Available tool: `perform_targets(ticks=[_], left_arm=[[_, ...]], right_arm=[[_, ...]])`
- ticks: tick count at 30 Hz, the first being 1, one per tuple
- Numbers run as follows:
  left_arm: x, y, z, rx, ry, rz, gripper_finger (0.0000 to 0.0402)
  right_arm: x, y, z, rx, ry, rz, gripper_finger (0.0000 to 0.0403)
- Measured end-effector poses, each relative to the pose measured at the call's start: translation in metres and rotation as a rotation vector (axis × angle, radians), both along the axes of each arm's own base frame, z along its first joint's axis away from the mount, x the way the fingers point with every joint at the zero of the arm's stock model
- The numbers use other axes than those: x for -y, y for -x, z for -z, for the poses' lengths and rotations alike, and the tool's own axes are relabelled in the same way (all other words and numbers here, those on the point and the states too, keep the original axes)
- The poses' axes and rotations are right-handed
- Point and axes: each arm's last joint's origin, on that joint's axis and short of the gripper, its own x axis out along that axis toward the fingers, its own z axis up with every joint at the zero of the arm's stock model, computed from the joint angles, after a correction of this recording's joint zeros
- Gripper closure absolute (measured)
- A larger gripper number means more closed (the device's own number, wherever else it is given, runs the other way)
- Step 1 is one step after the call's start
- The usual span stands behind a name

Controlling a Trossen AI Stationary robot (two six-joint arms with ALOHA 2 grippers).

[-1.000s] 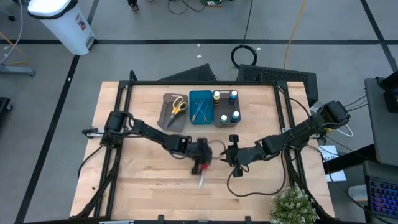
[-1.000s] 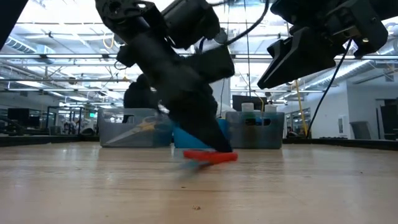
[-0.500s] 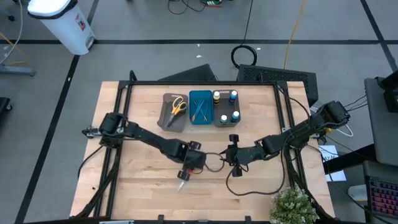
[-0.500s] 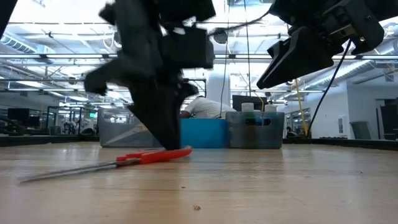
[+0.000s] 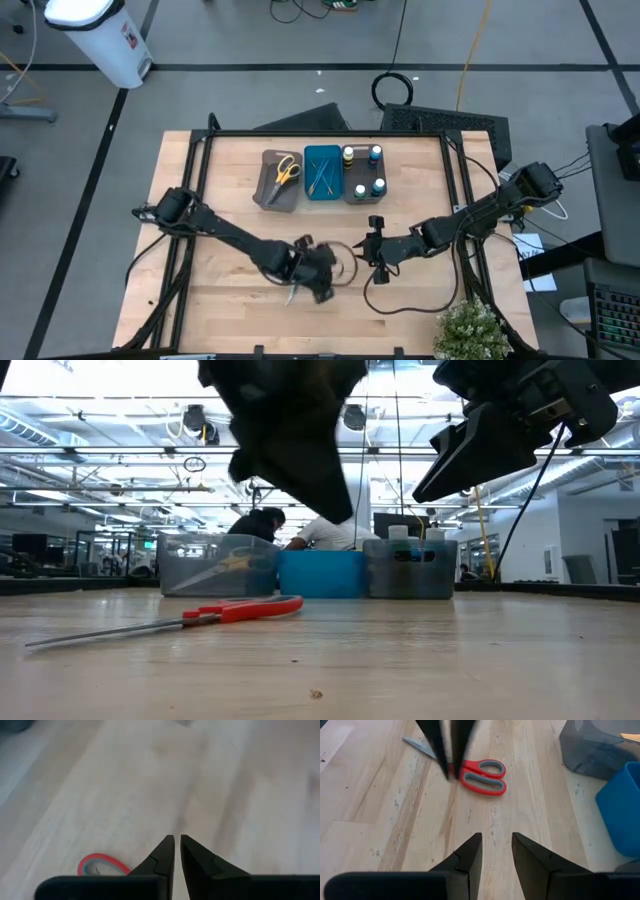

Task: Pick & Place Paint Supplies
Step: Put the red scissors into the left gray bin

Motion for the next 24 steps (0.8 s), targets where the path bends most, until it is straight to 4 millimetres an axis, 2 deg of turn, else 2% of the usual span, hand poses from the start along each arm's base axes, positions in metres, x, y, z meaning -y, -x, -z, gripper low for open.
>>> perform_targets(ticks=[2, 6, 13, 18, 24], left_arm=[[-0.003, -0.002, 0.004, 0.016, 0.044, -0.107, 0.0364], [-0.001, 0.000, 0.020, -0.012, 0.092, -0.206, 0.0348], [-0.016, -0.003, 0.044, -0.076, 0.116, -0.404, 0.0269], [-0.027, -0.006, 0.045, -0.084, 0.146, -0.455, 0.0227], [-0.027, -0.006, 0.045, -0.100, 0.167, -0.444, 0.0221]], right_arm=[[0.000, 0.000, 0.000, 0.000, 0.000, 0.000, 0.0302], [0.000, 0.000, 0.000, 0.000, 0.000, 0.000, 0.0302], [0.000, 0.000, 0.000, 0.001, -0.001, 0.000, 0.0302], [0.000, 0.000, 0.000, 0.000, 0.000, 0.000, 0.0302], [0.000, 0.000, 0.000, -0.001, 0.000, -0.001, 0.0303]])
